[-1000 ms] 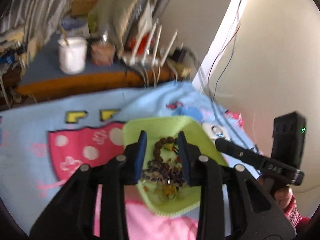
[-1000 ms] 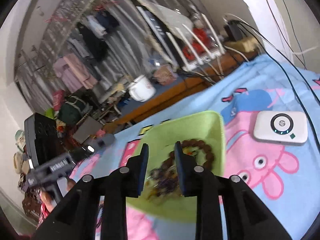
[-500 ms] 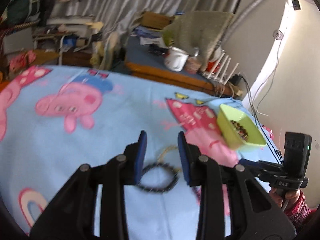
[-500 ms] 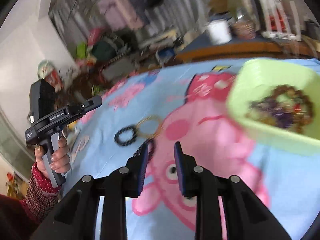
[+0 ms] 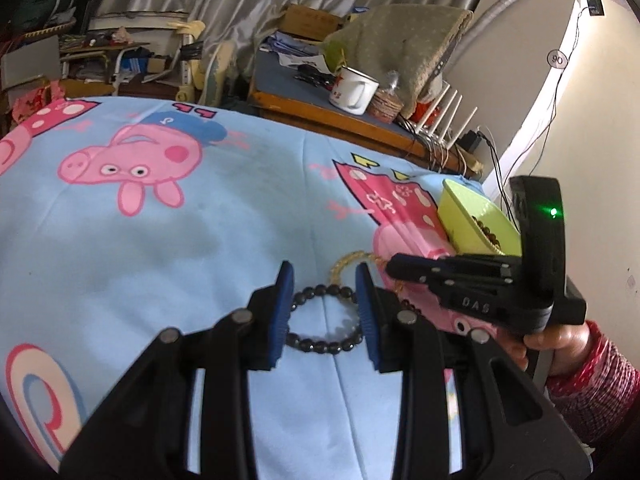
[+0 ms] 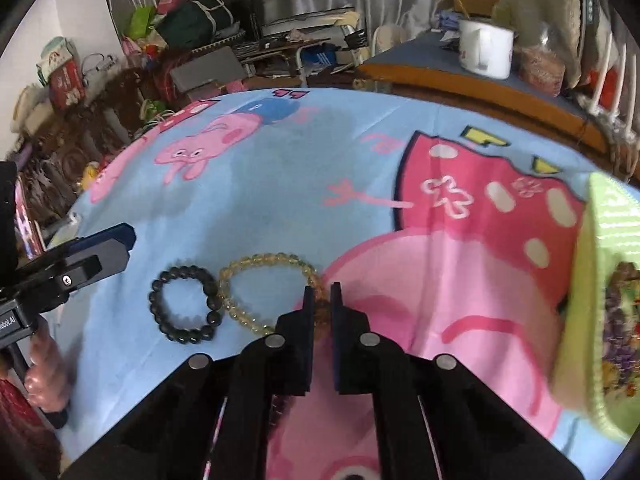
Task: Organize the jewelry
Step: 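Grasp the gold bead bracelet with the right tool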
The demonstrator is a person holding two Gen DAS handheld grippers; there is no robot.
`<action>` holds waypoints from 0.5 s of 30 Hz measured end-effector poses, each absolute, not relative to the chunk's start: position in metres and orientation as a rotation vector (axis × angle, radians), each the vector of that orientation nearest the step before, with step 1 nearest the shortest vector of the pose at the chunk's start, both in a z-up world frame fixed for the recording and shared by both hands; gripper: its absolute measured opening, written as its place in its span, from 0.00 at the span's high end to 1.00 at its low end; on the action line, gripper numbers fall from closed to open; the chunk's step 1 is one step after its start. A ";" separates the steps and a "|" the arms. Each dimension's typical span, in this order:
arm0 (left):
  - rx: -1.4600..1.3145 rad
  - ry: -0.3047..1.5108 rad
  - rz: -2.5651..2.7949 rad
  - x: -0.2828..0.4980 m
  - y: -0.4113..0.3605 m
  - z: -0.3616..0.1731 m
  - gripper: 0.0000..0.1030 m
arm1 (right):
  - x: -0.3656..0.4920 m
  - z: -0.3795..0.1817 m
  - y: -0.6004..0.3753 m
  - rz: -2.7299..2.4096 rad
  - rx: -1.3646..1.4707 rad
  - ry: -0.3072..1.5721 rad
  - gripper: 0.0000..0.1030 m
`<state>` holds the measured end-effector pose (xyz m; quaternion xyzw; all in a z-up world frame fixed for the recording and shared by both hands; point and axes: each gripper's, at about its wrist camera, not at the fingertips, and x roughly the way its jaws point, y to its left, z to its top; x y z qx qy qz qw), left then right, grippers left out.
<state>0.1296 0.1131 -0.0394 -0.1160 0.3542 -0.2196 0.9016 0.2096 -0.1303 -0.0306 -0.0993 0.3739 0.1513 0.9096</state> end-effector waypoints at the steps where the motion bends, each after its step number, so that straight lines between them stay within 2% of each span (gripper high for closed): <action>1: -0.242 0.734 -0.457 0.130 0.113 -0.039 0.71 | 0.206 -0.030 -0.135 0.288 -0.203 0.764 1.00; 9: -0.203 0.740 -0.530 0.124 0.085 -0.032 0.71 | 0.128 -0.030 -0.213 0.236 -0.097 0.736 1.00; 15: -0.078 0.783 -0.704 0.109 0.002 -0.031 0.71 | 0.057 -0.035 -0.256 0.176 -0.007 0.671 1.00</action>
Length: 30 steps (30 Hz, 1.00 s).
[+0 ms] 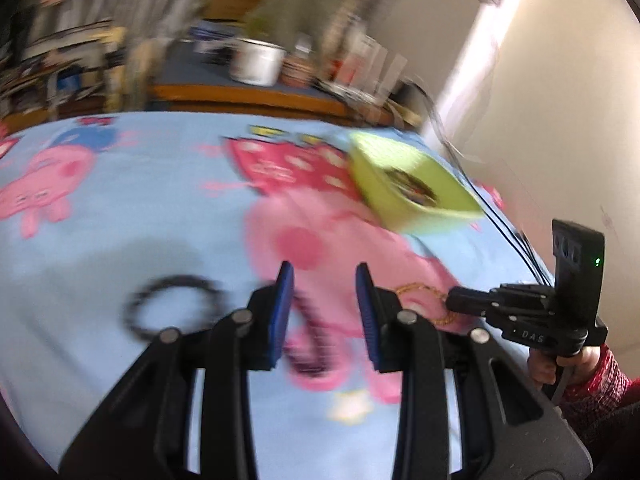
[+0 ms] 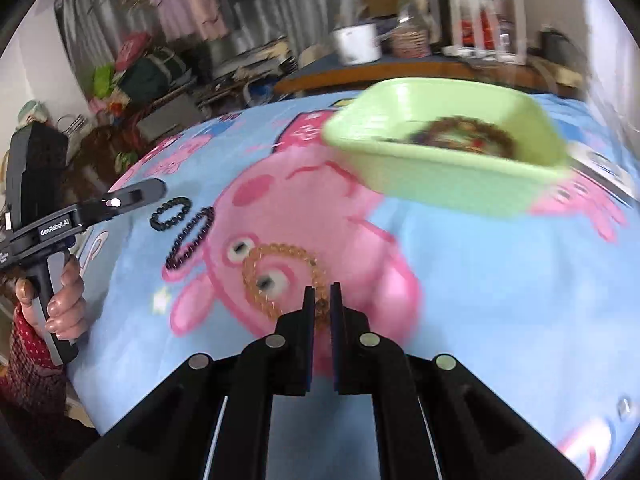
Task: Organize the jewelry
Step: 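Grasp the gold bead bracelet with the right tool, then carry the gold bead bracelet into the green basket and open the right tool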
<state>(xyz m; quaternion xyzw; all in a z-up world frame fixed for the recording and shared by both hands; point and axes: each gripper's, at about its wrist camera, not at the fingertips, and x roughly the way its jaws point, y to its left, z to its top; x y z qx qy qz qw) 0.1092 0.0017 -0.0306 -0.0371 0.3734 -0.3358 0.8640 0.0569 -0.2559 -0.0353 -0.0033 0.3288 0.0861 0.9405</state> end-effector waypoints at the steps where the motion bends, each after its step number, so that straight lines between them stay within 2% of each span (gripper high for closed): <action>1: -0.056 0.789 -0.728 0.106 -0.011 -0.032 0.71 | 0.049 -0.036 -0.261 0.153 -0.005 0.657 1.00; 8: 0.127 0.854 -0.830 0.087 -0.095 -0.046 0.71 | 0.033 -0.034 -0.278 0.111 0.014 0.606 1.00; 16: 0.282 0.908 -0.812 0.075 -0.126 -0.067 0.71 | 0.032 -0.039 -0.272 0.122 -0.077 0.599 1.00; 19: 0.326 0.864 -0.793 0.069 -0.129 -0.069 0.71 | 0.035 -0.043 -0.276 0.117 -0.060 0.610 1.00; 21: 0.333 0.844 -0.778 0.068 -0.126 -0.071 0.81 | 0.035 -0.045 -0.276 0.121 -0.052 0.607 1.00; 22: 0.329 0.840 -0.774 0.069 -0.124 -0.071 0.90 | 0.034 -0.045 -0.277 0.125 -0.049 0.608 1.00; 23: 0.300 0.855 -0.786 0.072 -0.121 -0.071 0.93 | 0.035 -0.045 -0.276 0.126 -0.054 0.609 1.00; 26: 0.229 0.891 -0.805 0.080 -0.114 -0.069 0.93 | 0.037 -0.045 -0.273 0.152 -0.067 0.616 1.00; 30: 0.194 0.847 -0.828 0.084 -0.112 -0.048 0.93 | 0.035 -0.025 -0.275 0.201 -0.014 0.565 1.00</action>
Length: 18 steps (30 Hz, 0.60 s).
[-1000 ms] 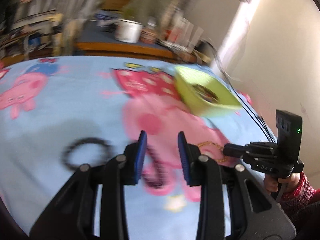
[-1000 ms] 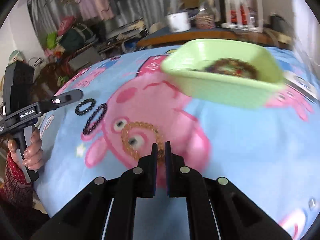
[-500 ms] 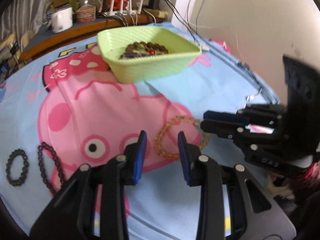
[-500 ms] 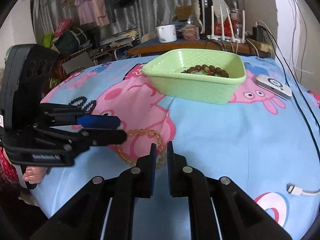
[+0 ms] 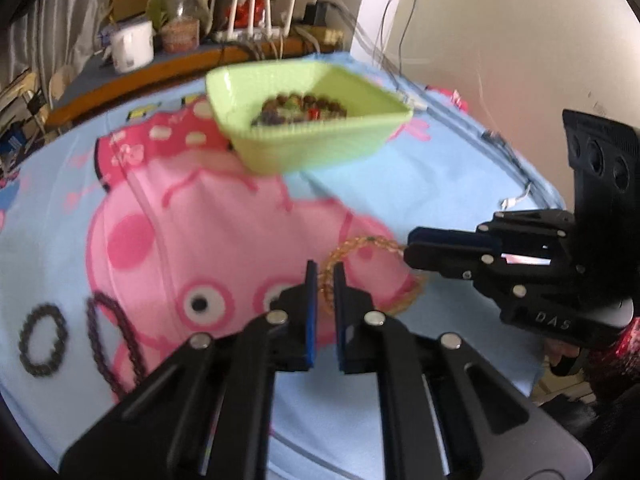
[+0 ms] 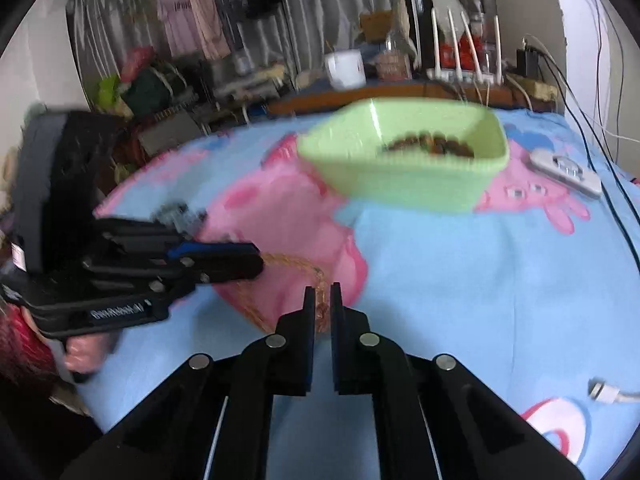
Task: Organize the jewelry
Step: 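Carry the gold bead bracelet into the green basket and open the right tool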
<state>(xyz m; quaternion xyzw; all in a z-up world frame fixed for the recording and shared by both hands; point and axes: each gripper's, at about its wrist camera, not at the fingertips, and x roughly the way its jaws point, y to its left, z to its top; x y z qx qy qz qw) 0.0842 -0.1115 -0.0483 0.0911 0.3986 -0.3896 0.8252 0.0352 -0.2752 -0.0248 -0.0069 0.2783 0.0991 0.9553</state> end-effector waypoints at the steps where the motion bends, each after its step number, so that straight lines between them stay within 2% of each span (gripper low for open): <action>1: 0.186 0.829 -0.833 0.087 -0.112 -0.041 0.93 | 0.034 -0.014 -0.276 0.199 -0.012 0.530 1.00; 7: 0.142 0.698 -0.826 0.123 -0.124 0.013 0.93 | 0.051 0.048 -0.295 0.186 0.052 0.361 1.00; 10: 0.126 0.656 -0.805 0.151 -0.138 0.026 0.93 | 0.079 0.063 -0.310 0.153 0.096 0.334 1.00; 18: 0.133 0.723 -0.752 0.215 -0.177 0.005 0.93 | 0.147 0.044 -0.337 0.099 0.171 0.423 1.00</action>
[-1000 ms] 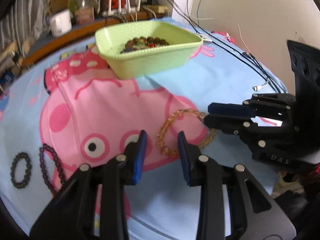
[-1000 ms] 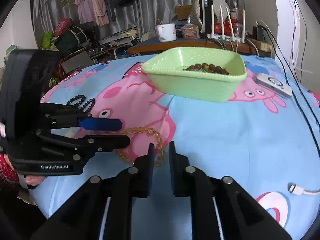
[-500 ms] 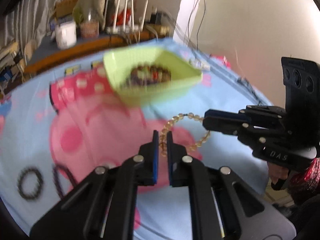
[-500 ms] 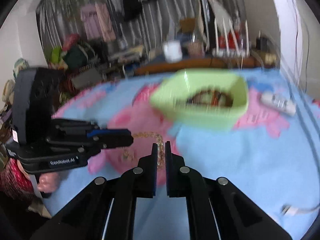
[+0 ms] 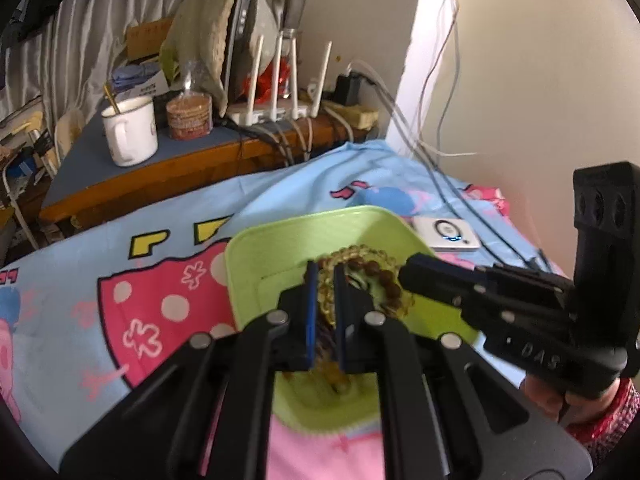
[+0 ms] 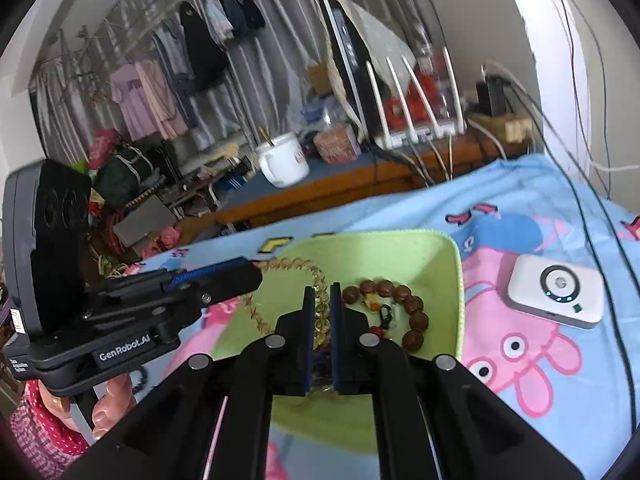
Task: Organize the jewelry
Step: 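Carry the gold bead bracelet into the green basket and open the right tool, then grasp the dark bead bracelet with the left tool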
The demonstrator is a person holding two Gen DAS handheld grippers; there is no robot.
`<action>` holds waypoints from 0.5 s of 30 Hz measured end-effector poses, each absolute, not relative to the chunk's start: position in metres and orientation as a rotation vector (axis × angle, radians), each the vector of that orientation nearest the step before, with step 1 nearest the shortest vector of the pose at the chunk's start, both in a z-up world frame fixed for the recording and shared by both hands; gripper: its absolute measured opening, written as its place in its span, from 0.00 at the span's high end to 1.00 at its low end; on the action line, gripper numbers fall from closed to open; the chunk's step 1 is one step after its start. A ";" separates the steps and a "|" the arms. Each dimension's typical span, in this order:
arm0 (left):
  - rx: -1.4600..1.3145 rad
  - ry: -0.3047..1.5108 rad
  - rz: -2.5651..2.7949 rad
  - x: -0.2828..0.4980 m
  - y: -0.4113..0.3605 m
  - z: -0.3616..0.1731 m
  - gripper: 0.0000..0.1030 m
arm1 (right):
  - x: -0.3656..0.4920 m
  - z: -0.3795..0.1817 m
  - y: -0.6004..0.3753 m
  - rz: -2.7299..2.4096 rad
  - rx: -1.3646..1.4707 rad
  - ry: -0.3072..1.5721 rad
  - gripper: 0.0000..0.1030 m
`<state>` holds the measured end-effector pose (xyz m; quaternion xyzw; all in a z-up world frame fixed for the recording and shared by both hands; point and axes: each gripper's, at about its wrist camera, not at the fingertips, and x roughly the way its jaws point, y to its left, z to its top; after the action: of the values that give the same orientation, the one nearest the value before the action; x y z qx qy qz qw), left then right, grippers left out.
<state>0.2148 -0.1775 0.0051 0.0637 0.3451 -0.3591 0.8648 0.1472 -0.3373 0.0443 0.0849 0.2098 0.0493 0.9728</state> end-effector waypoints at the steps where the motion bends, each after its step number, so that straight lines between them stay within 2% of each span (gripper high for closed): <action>1: 0.134 0.733 -0.748 0.220 -0.181 0.001 0.93 | 0.153 0.040 -0.340 0.092 0.182 0.431 1.00; 3: 0.131 0.750 -0.734 0.229 -0.187 -0.007 0.90 | 0.161 0.034 -0.346 0.074 0.197 0.436 1.00; 4: 0.125 0.770 -0.731 0.235 -0.189 -0.011 0.83 | 0.165 0.031 -0.349 0.059 0.204 0.435 1.00; 9: 0.020 0.731 -0.727 0.230 -0.161 0.010 0.82 | 0.138 0.043 -0.353 0.082 0.254 0.355 1.00; 15: -0.074 0.547 -0.688 0.170 -0.061 0.058 0.82 | 0.082 0.052 -0.318 0.191 0.223 0.252 1.00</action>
<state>0.1697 -0.0611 0.0581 -0.0357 0.2647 -0.3329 0.9044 0.0820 -0.3176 0.0524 0.1110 0.1253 0.0947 0.9813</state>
